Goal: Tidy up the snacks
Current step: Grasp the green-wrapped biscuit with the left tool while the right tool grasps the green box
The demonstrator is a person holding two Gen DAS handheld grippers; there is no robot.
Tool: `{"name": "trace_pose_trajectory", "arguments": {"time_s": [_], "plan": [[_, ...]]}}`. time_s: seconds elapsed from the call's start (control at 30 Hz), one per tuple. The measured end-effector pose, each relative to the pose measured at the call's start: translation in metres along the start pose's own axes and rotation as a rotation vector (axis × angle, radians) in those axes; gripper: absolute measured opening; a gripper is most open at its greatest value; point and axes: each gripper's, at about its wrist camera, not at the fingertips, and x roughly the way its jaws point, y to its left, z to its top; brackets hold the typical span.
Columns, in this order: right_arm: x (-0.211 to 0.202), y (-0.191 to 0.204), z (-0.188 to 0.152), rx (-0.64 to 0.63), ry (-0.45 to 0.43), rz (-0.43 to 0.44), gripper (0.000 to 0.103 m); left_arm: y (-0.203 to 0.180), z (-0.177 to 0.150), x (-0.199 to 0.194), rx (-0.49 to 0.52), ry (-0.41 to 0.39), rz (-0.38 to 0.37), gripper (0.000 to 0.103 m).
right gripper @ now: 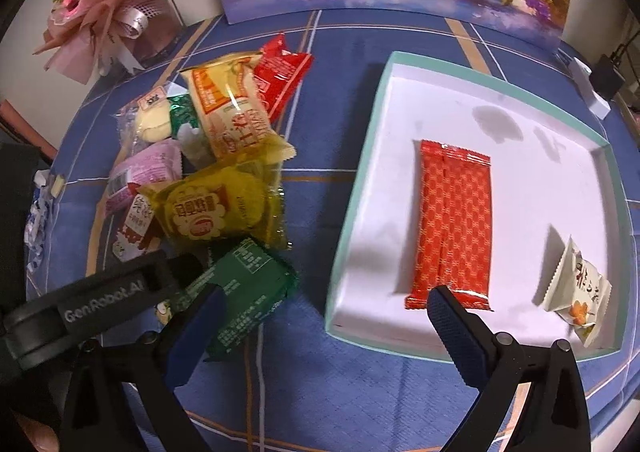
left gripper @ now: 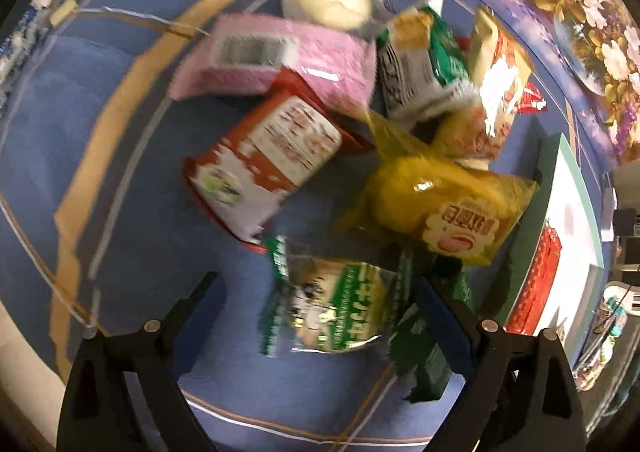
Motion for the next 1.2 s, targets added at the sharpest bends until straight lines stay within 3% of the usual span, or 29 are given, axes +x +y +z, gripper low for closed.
{"name": "trace_pose_trajectory", "arguments": {"time_s": [0.1,0.23,0.33,0.6,0.77,1.0,1.2], "plan": [[0.003,-0.007,-0.001,0.005,0.015,-0.018,0.102,-0.007,-0.003,0.006,0.009,0.005,0.025,0.094],[0.003,-0.016,0.0,0.023,0.026,-0.013,0.102,-0.014,-0.004,0.003,0.018,-0.017,0.051,0.07],[0.004,-0.02,0.002,0.041,0.027,-0.005,0.102,-0.015,-0.003,0.0,0.015,-0.026,0.039,0.058],[-0.009,-0.014,0.006,-0.003,-0.025,0.019,0.098,0.007,-0.001,-0.007,-0.026,-0.038,0.061,0.057],[-0.016,0.008,0.007,-0.091,-0.062,0.109,0.091,0.028,-0.001,-0.012,-0.098,-0.044,0.079,0.058],[-0.004,0.033,0.005,-0.209,-0.015,0.177,0.08,0.048,-0.004,-0.016,-0.156,-0.051,0.086,0.058],[0.01,0.056,0.003,-0.323,0.006,0.184,0.079,0.06,-0.006,-0.022,-0.158,-0.049,0.083,0.059]]}}
